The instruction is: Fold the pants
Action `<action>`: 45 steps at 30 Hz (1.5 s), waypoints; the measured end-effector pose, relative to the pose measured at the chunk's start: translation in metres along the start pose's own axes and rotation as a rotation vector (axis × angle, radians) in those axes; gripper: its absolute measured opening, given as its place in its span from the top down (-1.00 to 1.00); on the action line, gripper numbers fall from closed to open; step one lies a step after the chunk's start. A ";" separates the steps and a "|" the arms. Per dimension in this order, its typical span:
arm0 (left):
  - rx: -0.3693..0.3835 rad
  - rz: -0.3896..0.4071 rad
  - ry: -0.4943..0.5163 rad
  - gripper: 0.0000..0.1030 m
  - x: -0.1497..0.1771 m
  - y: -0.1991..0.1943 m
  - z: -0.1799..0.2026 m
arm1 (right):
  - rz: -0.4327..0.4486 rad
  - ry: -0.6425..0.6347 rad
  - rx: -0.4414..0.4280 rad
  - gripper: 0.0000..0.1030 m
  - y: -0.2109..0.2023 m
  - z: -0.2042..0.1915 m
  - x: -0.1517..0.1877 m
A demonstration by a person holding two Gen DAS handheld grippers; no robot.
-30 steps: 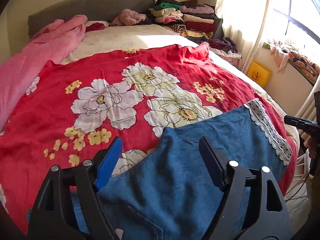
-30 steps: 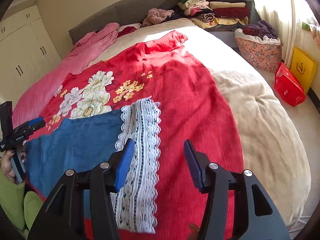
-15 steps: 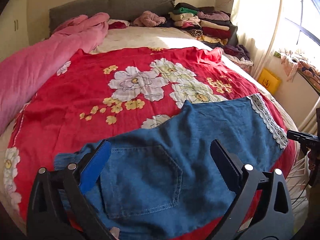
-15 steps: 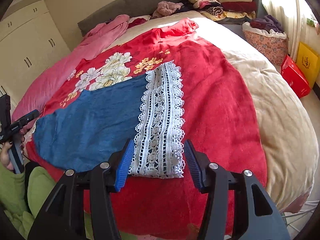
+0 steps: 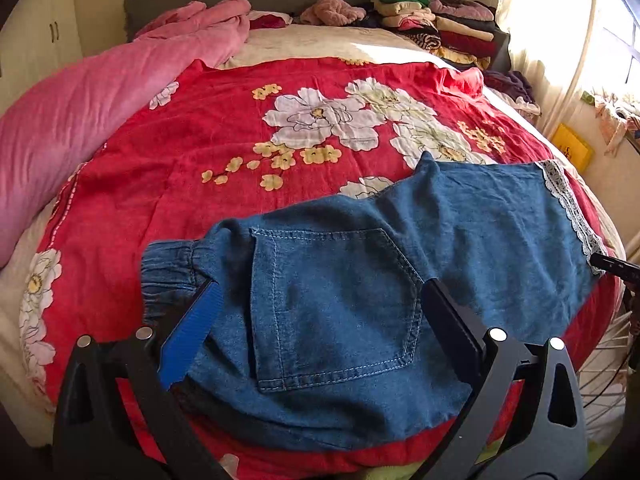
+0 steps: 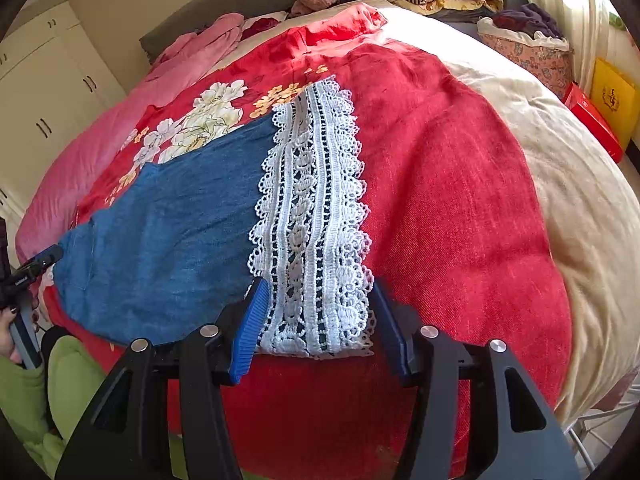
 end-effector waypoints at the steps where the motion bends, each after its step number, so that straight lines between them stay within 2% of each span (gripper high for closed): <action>1: -0.009 -0.017 0.004 -0.81 -0.001 0.006 0.001 | 0.000 -0.005 -0.001 0.11 0.002 -0.001 0.002; 3: -0.031 -0.065 0.003 -0.81 -0.002 0.021 0.000 | 0.002 -0.024 -0.017 0.36 0.002 -0.003 0.004; 4: -0.050 -0.097 -0.005 -0.81 -0.002 0.030 -0.003 | 0.010 -0.037 -0.012 0.61 0.000 -0.004 0.005; 5: -0.064 -0.122 -0.013 -0.81 -0.002 0.037 -0.006 | 0.031 -0.050 0.011 0.70 -0.005 -0.006 0.005; 7: -0.063 -0.143 -0.055 -0.81 0.004 0.047 -0.018 | 0.058 -0.060 0.030 0.74 -0.015 -0.006 0.004; 11: -0.020 -0.122 -0.106 -0.81 0.005 0.042 -0.029 | 0.024 -0.091 0.056 0.73 -0.013 -0.004 0.013; 15: -0.012 -0.119 -0.108 -0.81 0.006 0.043 -0.030 | 0.021 -0.037 0.031 0.62 -0.009 0.002 0.015; 18: 0.012 -0.084 -0.115 -0.81 0.004 0.035 -0.028 | 0.046 -0.040 0.062 0.39 -0.025 0.006 0.011; 20: 0.035 -0.051 -0.128 -0.81 0.004 0.023 -0.027 | 0.088 -0.051 0.111 0.06 -0.040 0.008 0.008; 24: 0.022 0.021 -0.123 -0.81 0.003 -0.005 -0.027 | 0.174 -0.066 0.147 -0.09 -0.062 0.007 0.000; 26: -0.001 0.037 -0.114 -0.81 0.001 -0.013 -0.029 | 0.208 -0.086 0.139 -0.27 -0.066 -0.001 -0.007; 30: -0.001 0.049 -0.088 -0.81 -0.007 -0.017 -0.023 | 0.225 -0.147 0.098 -0.32 -0.059 -0.028 -0.019; 31: 0.003 0.041 -0.074 -0.81 -0.009 -0.015 -0.020 | 0.230 -0.170 0.094 -0.33 -0.056 -0.038 -0.023; 33: 0.007 0.022 -0.035 -0.81 -0.014 -0.010 -0.008 | 0.229 -0.218 0.086 -0.48 -0.047 -0.057 -0.029; 35: 0.010 0.006 -0.005 -0.81 -0.018 -0.004 0.003 | 0.225 -0.259 0.089 -0.49 -0.037 -0.072 -0.036; 41: 0.073 -0.034 0.085 -0.81 -0.036 0.030 0.042 | 0.169 -0.317 0.068 -0.52 0.000 -0.102 -0.055; 45: 0.085 -0.093 0.076 -0.81 -0.039 0.062 0.043 | 0.113 -0.324 0.047 -0.52 0.029 -0.112 -0.068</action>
Point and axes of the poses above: each gripper's, at about its wrist camera, not at the fingertips, and y roughly the way its jaws point, z to its right, x to its underside, the point moved 1 cm from there along y, roughly the way its jaws point, and after that the axes turned 11 degrees about x, right-handed, at the moved point
